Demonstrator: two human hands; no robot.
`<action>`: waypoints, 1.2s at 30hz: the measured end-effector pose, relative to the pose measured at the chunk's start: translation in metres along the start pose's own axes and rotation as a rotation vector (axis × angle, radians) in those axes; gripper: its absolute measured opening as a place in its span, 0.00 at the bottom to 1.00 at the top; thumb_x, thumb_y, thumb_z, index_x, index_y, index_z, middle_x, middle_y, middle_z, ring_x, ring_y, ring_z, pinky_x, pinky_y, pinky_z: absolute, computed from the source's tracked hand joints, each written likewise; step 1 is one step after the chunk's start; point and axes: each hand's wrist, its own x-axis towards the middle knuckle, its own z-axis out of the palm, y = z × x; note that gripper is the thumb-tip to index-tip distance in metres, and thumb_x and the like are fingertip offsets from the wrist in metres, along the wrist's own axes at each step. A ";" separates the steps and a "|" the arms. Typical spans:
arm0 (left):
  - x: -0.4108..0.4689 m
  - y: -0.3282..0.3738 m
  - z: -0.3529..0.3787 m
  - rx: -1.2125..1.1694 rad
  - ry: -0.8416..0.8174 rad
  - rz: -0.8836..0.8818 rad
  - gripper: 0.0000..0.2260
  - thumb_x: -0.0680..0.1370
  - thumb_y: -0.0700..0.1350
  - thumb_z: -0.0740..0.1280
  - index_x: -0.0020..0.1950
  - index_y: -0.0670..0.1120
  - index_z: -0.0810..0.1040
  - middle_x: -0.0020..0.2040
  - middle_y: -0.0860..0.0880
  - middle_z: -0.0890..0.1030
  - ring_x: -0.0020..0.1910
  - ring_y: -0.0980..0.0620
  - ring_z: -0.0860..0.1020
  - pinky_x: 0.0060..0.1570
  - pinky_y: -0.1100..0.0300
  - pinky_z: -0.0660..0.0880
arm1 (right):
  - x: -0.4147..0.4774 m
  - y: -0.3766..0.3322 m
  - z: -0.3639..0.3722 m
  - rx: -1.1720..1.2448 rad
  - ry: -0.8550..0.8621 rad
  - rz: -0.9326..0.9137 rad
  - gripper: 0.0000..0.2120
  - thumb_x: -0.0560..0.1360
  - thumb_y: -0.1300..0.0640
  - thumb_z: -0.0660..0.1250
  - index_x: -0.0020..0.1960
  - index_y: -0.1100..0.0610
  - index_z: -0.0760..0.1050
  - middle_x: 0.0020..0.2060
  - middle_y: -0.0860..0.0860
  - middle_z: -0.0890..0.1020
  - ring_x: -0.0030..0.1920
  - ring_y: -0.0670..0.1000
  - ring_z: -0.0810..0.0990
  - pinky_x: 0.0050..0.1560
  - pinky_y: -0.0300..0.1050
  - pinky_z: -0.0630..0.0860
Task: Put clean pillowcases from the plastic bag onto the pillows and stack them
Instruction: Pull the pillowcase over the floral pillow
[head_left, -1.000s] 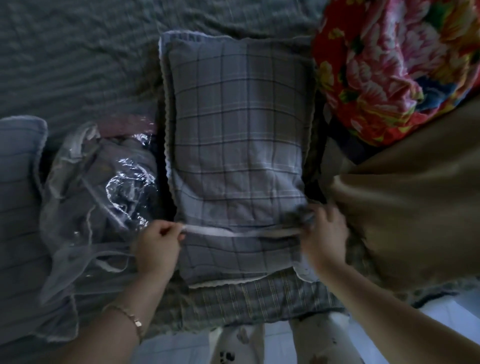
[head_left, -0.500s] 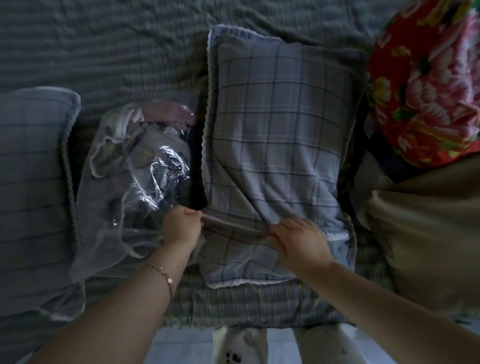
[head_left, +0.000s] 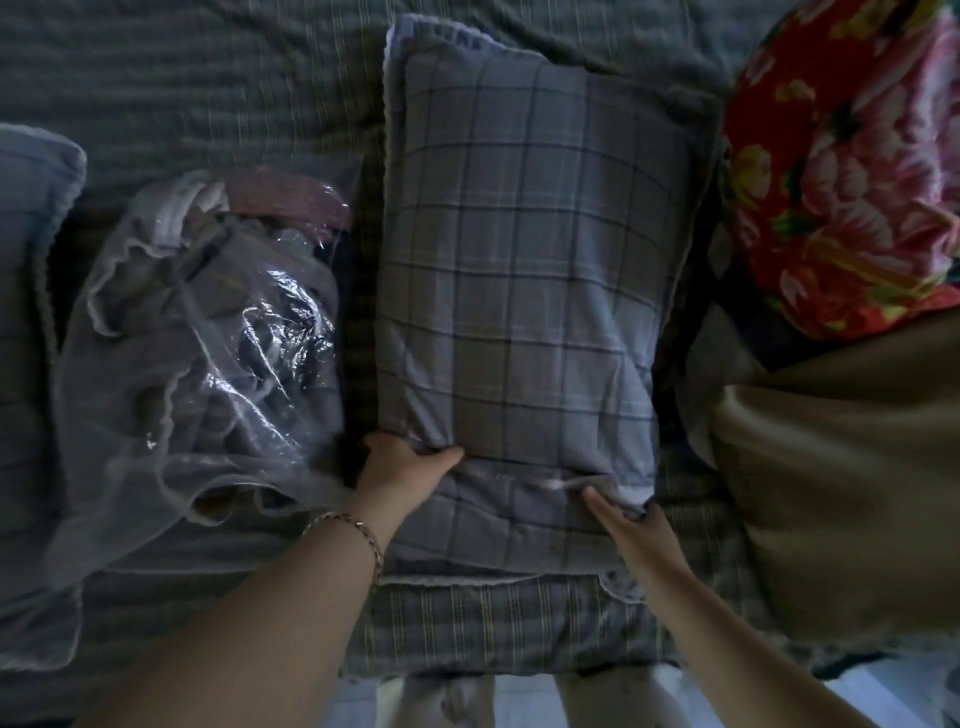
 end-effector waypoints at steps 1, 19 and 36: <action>0.005 0.001 -0.001 0.006 0.035 0.021 0.30 0.71 0.53 0.72 0.63 0.34 0.69 0.62 0.39 0.76 0.59 0.42 0.76 0.55 0.58 0.71 | 0.004 -0.004 0.001 0.040 -0.016 0.008 0.29 0.66 0.50 0.76 0.62 0.60 0.73 0.57 0.55 0.78 0.56 0.57 0.77 0.50 0.44 0.73; -0.276 0.093 -0.211 -0.497 0.326 0.726 0.14 0.76 0.35 0.60 0.30 0.41 0.65 0.30 0.48 0.66 0.34 0.49 0.66 0.28 0.64 0.63 | -0.318 -0.146 -0.109 0.511 0.208 -0.750 0.12 0.64 0.74 0.66 0.31 0.59 0.72 0.31 0.55 0.77 0.36 0.57 0.77 0.37 0.47 0.78; -0.464 -0.205 -0.219 -0.852 0.627 0.782 0.08 0.73 0.35 0.61 0.34 0.40 0.67 0.27 0.47 0.66 0.26 0.53 0.63 0.21 0.65 0.60 | -0.543 0.061 -0.097 0.201 0.040 -1.159 0.12 0.67 0.72 0.66 0.35 0.59 0.67 0.29 0.56 0.72 0.33 0.55 0.73 0.34 0.46 0.68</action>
